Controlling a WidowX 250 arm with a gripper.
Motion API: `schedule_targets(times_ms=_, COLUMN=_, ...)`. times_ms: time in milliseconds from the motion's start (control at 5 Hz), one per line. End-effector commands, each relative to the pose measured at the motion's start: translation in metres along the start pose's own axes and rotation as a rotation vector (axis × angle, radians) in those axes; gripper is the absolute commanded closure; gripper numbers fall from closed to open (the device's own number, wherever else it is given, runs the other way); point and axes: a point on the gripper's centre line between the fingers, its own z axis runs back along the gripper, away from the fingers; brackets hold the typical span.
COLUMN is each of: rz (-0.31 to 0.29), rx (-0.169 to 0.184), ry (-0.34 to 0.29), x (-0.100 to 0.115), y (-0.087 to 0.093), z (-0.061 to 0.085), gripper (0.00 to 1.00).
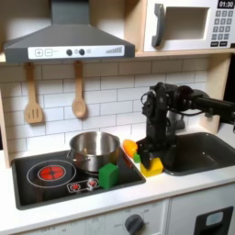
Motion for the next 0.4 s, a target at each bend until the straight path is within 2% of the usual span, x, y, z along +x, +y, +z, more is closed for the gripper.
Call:
schedule_targets(times_ms=0, rz=0.024, rx=0.000, ry=0.000, x=-0.0009, y=0.0086, z=-0.0016, gripper=0.00)
schedule_targets(times_ms=200, rz=0.019, rx=-0.002, ry=-0.001, x=-0.0001, y=0.0095, z=-0.0021, gripper=0.00)
